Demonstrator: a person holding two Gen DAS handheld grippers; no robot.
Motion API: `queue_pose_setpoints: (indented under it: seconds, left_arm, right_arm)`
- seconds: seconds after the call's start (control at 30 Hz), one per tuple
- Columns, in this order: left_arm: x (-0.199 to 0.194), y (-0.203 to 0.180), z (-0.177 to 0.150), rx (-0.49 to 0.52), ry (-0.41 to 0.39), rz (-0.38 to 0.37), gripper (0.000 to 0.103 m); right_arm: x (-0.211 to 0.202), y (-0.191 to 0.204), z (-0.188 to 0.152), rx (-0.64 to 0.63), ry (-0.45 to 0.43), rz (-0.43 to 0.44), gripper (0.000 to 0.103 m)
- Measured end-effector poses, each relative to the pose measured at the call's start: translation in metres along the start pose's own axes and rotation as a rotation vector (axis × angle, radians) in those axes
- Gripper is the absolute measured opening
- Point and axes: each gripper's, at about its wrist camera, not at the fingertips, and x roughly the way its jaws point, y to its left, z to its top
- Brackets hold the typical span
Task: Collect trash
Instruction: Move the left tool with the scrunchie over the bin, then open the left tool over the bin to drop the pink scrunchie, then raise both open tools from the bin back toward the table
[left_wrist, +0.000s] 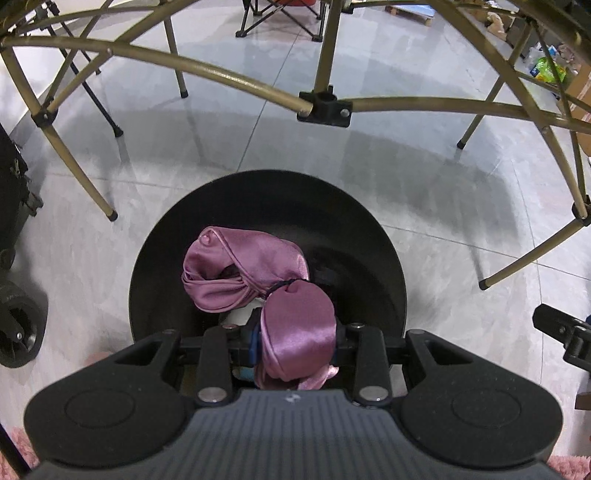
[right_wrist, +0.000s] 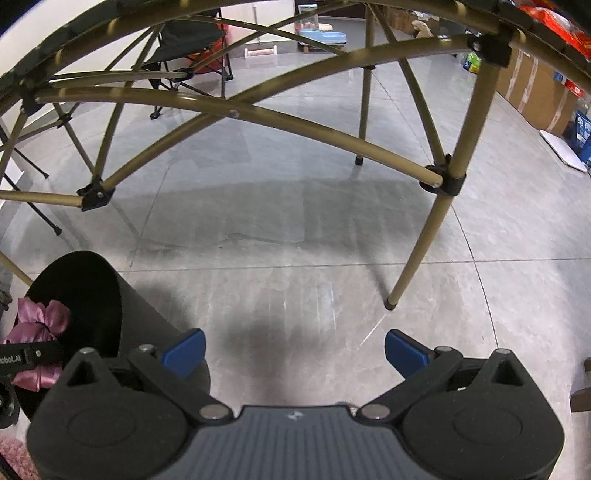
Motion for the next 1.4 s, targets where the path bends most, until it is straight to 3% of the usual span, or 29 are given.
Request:
queue_pose_setpoints:
  seconds: [0.3, 0.47, 0.5, 0.53, 0.6, 1.4]
  left_arm:
    - [0.003, 0.000, 0.000, -0.010, 0.008, 0.007, 0.033]
    - [0.001, 0.000, 0.001, -0.007, -0.004, 0.033, 0.041]
    - [0.001, 0.001, 0.001, -0.007, -0.008, 0.038, 0.052]
    - [0.000, 0.001, 0.001, -0.009, -0.012, 0.043, 0.075]
    - [0.000, 0.000, 0.001, -0.010, -0.019, 0.058, 0.103]
    - [-0.012, 0.001, -0.001, 0.001, -0.049, 0.068, 0.103]
  right_arm:
    - [0.003, -0.001, -0.002, 0.004, 0.013, 0.003, 0.103]
    - [0.004, 0.000, -0.002, 0.001, 0.013, 0.002, 0.103]
    - [0.004, 0.000, -0.002, 0.001, 0.013, 0.001, 0.103]
    - [0.004, -0.001, -0.002, 0.002, 0.014, 0.001, 0.103]
    - [0.004, -0.001, -0.002, 0.001, 0.014, 0.002, 0.103]
    - [0.001, 0.003, -0.002, -0.007, 0.007, 0.033, 0.103]
